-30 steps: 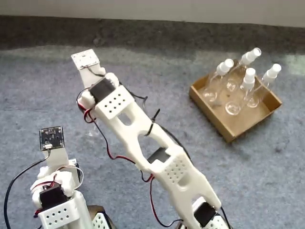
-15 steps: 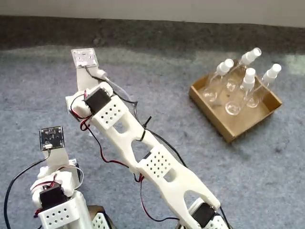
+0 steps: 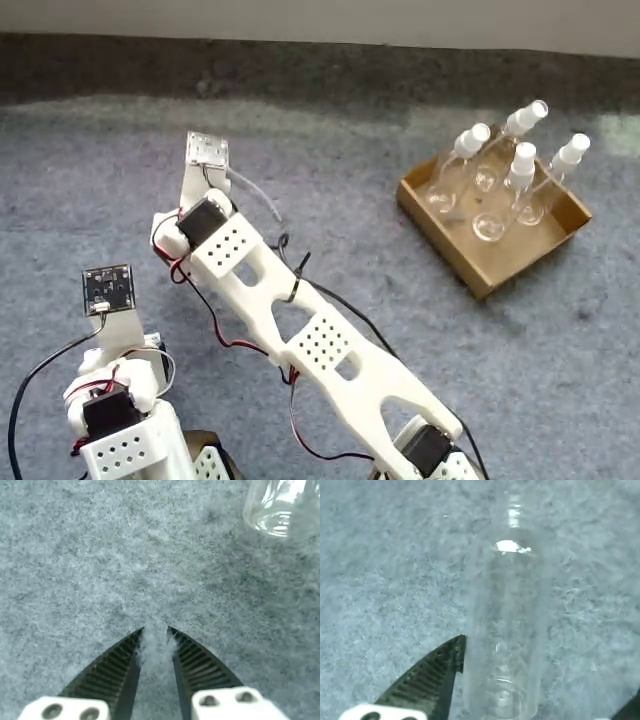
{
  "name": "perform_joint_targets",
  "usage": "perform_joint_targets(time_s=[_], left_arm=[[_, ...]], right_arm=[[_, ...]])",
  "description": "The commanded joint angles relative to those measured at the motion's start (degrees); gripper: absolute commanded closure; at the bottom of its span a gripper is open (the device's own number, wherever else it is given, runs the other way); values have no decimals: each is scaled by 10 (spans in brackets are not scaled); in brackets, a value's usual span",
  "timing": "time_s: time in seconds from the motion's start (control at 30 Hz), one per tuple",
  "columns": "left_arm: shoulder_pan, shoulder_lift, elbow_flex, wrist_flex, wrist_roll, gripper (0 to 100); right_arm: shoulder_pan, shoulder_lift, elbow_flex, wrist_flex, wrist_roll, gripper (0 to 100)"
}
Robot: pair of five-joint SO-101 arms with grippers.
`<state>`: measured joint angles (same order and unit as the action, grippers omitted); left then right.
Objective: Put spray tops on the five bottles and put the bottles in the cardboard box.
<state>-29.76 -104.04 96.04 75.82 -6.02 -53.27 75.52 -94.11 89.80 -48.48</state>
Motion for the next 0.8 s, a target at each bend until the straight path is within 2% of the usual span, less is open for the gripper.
perform_joint_targets(time_s=[0.0,0.27,0.33,0.5,0.6,0.77], left_arm=[[-7,-7,10,-3,-4,962],[-7,-7,10,-3,-4,962],[-7,-7,10,-3,-4,962],[-7,-7,10,-3,-4,962],[-7,-7,10,-3,-4,962],[-7,-7,10,-3,-4,962]], right_arm=[[13,-6,-57,-10,-4,581],[27,-5,-59,15,-1,941],[37,-6,-60,15,-1,982],[63,-45,-60,46,13,988],[70,-94,-60,73,108,988],[87,-173,-60,115,332,988]])
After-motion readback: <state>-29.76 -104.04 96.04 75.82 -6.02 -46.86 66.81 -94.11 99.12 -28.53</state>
